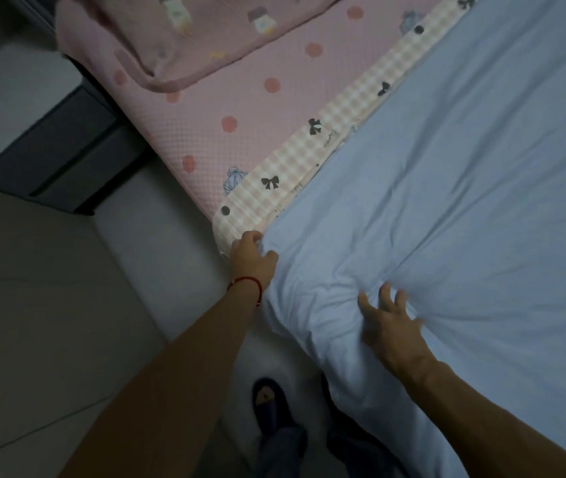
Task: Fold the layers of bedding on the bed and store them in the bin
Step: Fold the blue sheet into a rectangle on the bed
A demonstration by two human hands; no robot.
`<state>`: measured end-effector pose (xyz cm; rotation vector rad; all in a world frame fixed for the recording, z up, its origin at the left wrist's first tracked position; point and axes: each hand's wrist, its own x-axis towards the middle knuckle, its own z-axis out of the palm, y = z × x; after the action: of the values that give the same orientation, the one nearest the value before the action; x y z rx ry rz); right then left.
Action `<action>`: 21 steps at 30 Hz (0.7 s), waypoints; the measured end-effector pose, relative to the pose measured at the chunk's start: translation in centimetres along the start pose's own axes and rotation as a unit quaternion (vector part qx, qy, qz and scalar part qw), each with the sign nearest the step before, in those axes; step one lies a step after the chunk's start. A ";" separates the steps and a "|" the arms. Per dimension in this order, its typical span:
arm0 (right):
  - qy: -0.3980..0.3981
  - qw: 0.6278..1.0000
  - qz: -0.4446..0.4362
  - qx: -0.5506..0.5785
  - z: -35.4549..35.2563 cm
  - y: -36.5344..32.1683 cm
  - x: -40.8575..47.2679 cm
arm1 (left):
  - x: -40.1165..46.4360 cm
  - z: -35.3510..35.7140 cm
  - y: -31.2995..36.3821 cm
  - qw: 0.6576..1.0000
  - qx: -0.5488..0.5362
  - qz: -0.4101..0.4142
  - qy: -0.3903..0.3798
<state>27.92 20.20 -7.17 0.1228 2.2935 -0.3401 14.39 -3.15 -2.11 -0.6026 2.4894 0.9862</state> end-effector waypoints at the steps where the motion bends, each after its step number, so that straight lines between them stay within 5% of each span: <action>1: 0.000 1.000 0.003 0.004 0.1 -0.1 0.2 | 0.5 0.5 -0.4 0.999 0.021 0.016 0.018; 4: -0.003 1.000 0.008 0.019 0.3 -0.4 0.1 | 1.3 0.9 -1.5 0.996 0.056 0.063 0.034; 15: -0.011 0.993 -0.025 0.113 -4.6 -0.5 -4.9 | -5.2 -4.6 1.1 0.924 0.234 0.220 -0.207; 21: 0.139 0.883 0.062 0.443 -5.7 -1.9 -20.3 | -18.6 -3.2 6.3 0.849 0.277 0.342 -0.294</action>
<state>37.23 20.38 11.84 0.8177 2.2019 -1.3571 25.86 3.29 12.80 0.7177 2.2275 0.4718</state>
